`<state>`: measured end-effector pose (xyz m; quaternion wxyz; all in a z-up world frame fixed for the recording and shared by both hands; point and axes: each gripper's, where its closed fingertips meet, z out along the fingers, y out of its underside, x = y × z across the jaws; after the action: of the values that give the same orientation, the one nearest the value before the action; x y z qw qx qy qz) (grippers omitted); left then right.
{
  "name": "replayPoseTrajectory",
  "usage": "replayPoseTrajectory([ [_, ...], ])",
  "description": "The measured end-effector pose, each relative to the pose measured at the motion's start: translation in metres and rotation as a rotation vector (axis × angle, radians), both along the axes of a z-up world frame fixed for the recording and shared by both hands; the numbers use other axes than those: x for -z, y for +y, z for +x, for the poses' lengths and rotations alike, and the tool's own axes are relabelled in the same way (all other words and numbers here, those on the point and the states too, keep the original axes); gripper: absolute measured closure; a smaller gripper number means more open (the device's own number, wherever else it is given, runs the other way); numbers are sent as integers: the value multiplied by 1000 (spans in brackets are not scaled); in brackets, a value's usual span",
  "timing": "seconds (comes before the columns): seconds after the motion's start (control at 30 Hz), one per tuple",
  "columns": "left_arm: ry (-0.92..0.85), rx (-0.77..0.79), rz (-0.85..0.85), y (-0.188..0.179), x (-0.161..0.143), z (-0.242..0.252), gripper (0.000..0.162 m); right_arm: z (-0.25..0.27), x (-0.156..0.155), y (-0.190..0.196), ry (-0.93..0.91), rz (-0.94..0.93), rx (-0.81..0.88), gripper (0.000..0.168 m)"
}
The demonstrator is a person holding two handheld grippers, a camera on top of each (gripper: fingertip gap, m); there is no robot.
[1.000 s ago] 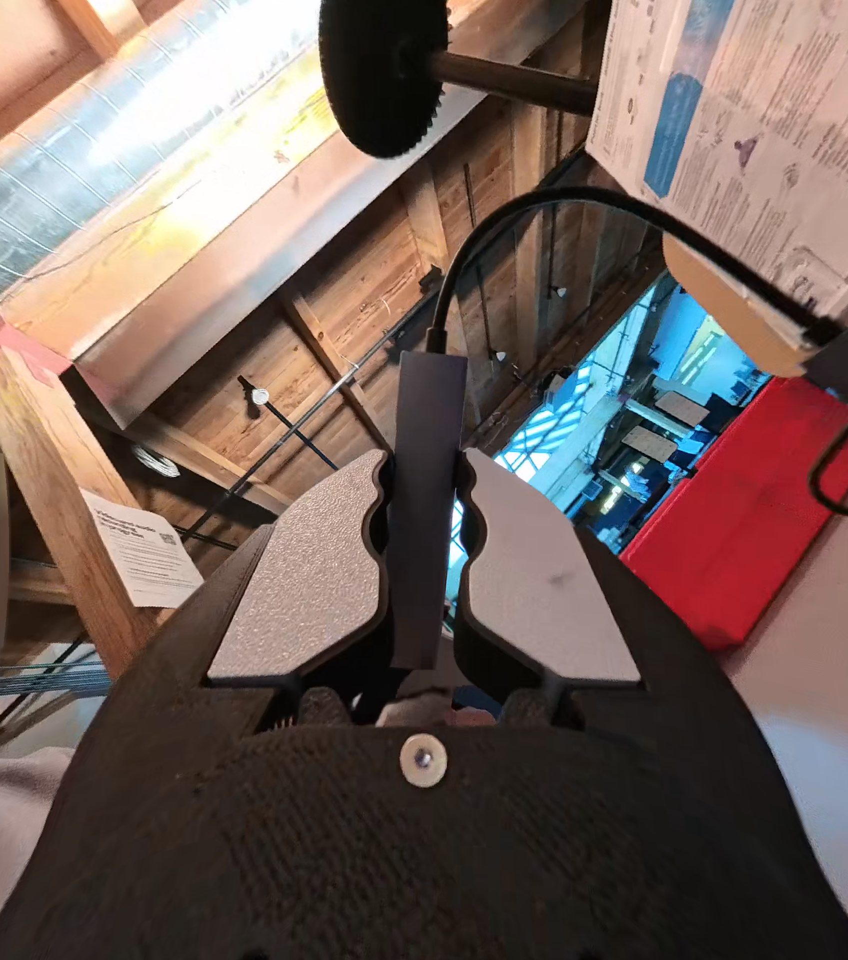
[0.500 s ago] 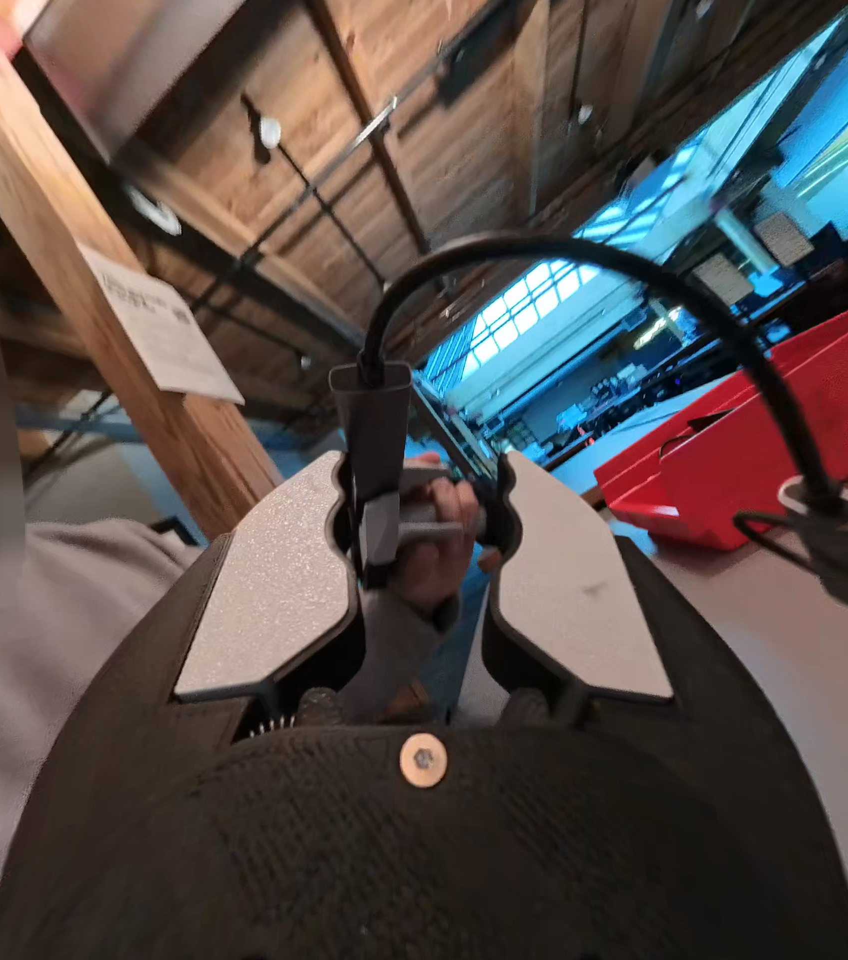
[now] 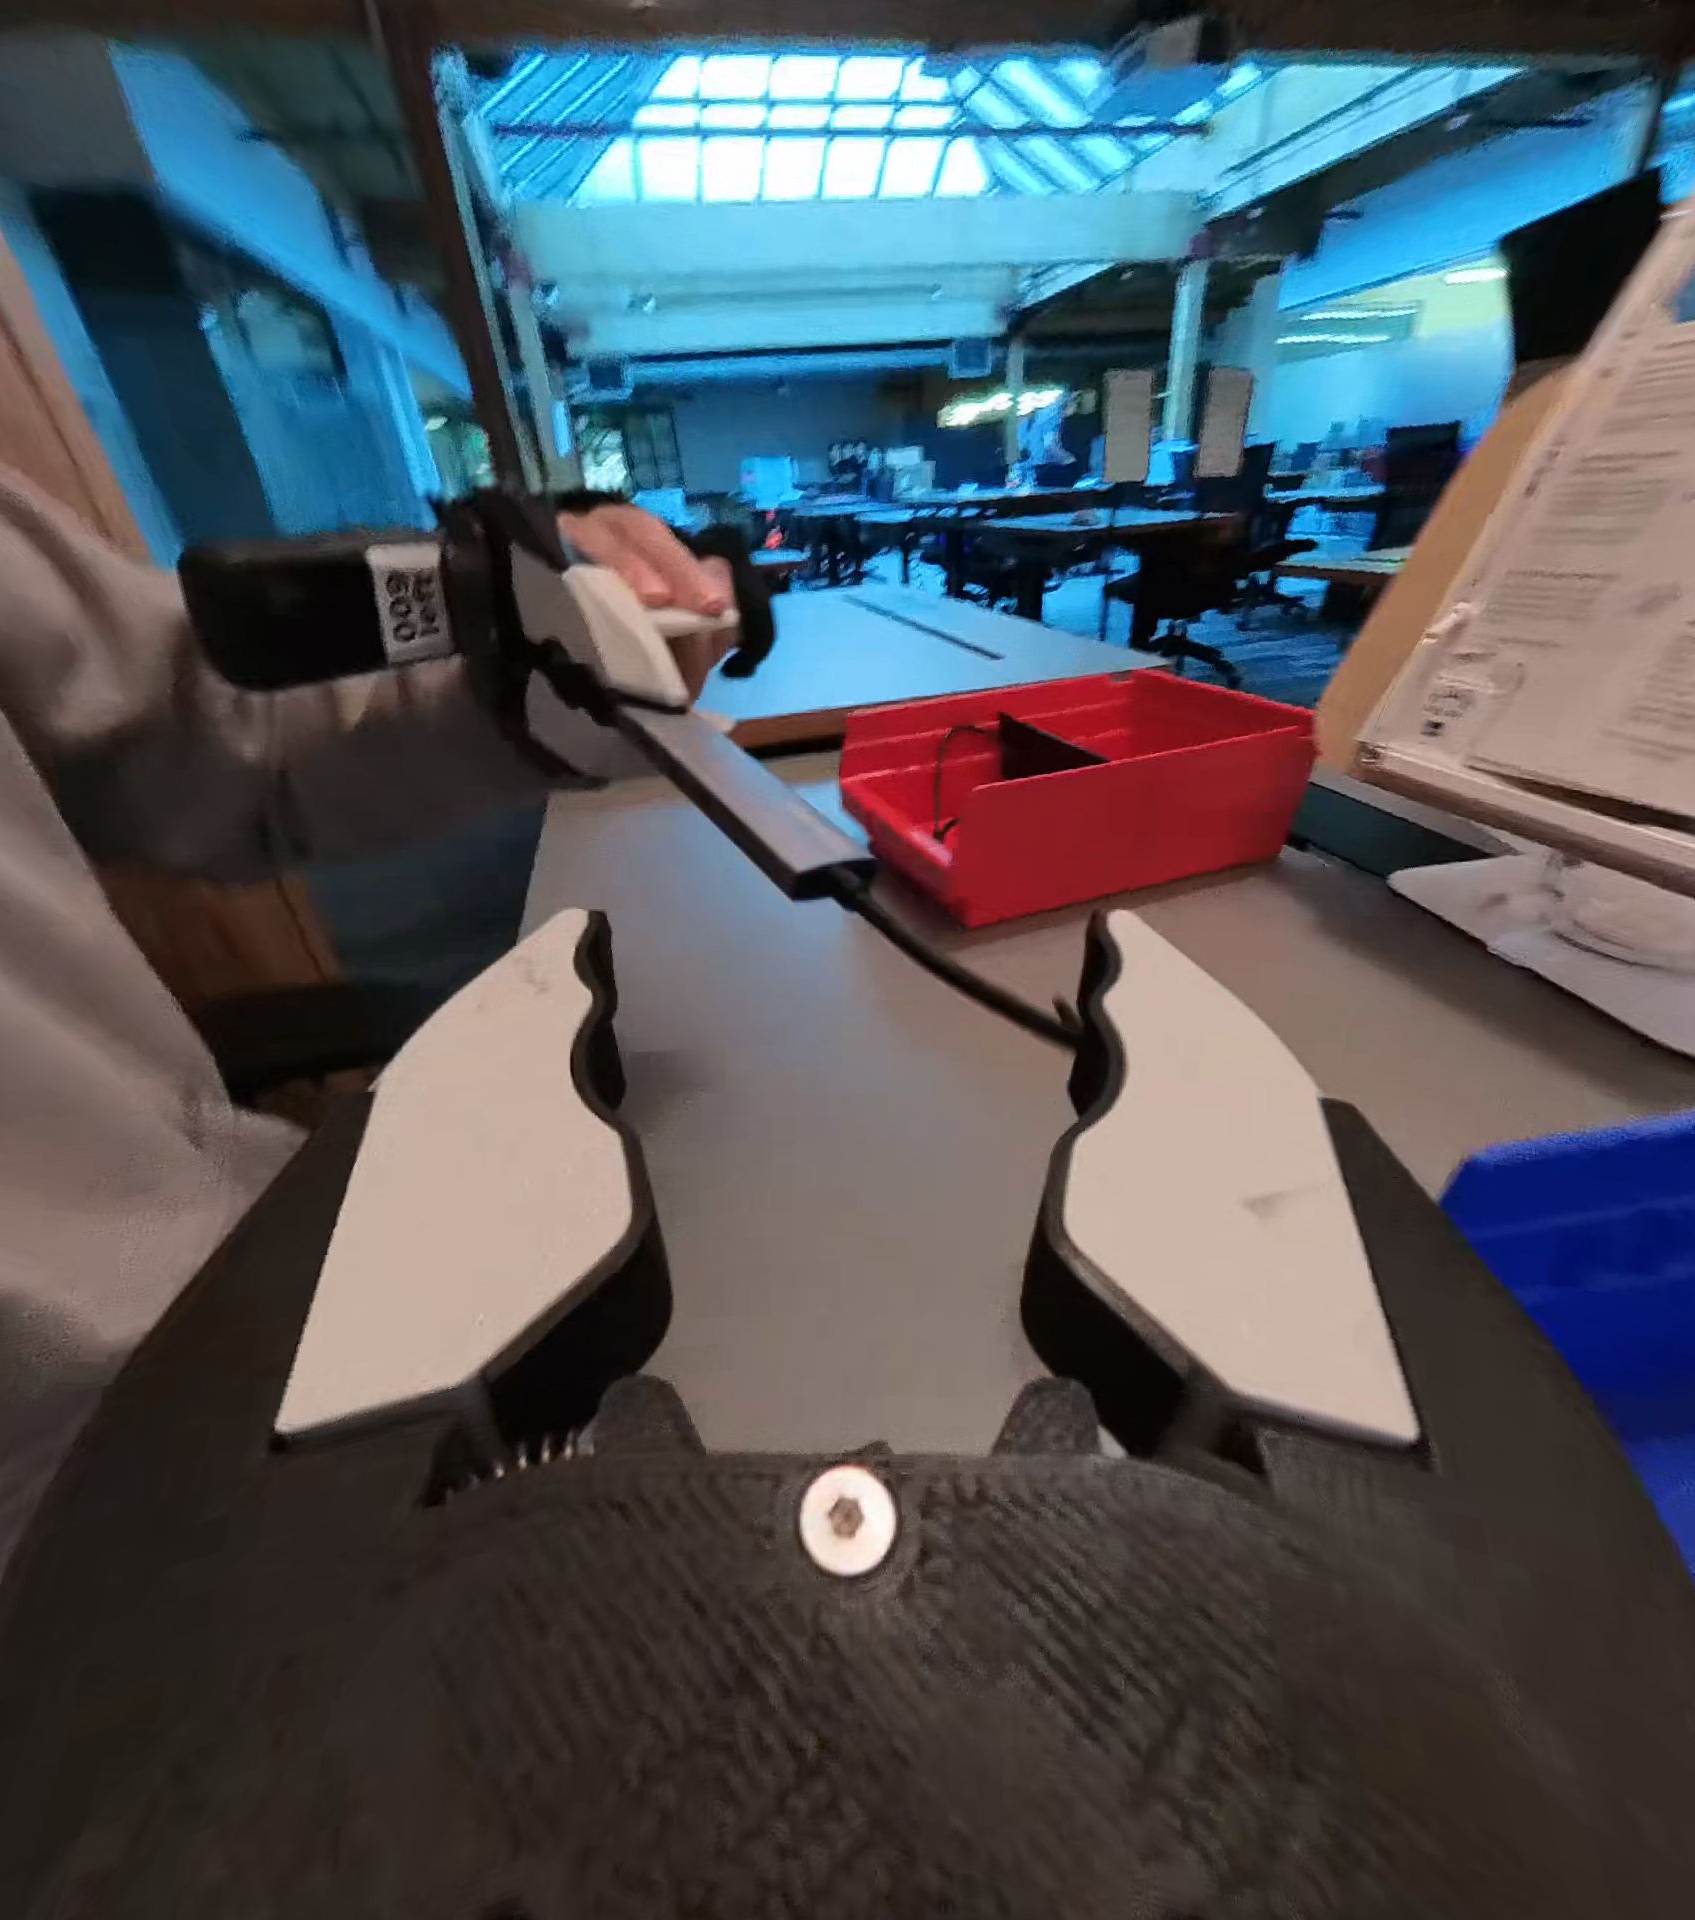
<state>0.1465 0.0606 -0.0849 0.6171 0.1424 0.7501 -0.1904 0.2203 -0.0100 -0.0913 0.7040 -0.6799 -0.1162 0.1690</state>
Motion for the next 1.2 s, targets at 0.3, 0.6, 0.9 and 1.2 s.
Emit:
replayPoseTrajectory([
  [0.3, -192, 104, 323, -15, 22, -4, 154, -33, 20, 8, -128, 6, -150, 92],
  [0.6, -280, 166, 423, -21, 27, -1, 154, -40, 39, 20, -246, -40, -153, 110],
  [0.9, -252, 131, 212, -14, 15, 12, 154, -44, 28, 23, -104, 91, -206, 133],
  [1.2, -240, 97, 124, -2, 19, 19, 153, -44, 20, 30, 70, 112, -246, 143],
])
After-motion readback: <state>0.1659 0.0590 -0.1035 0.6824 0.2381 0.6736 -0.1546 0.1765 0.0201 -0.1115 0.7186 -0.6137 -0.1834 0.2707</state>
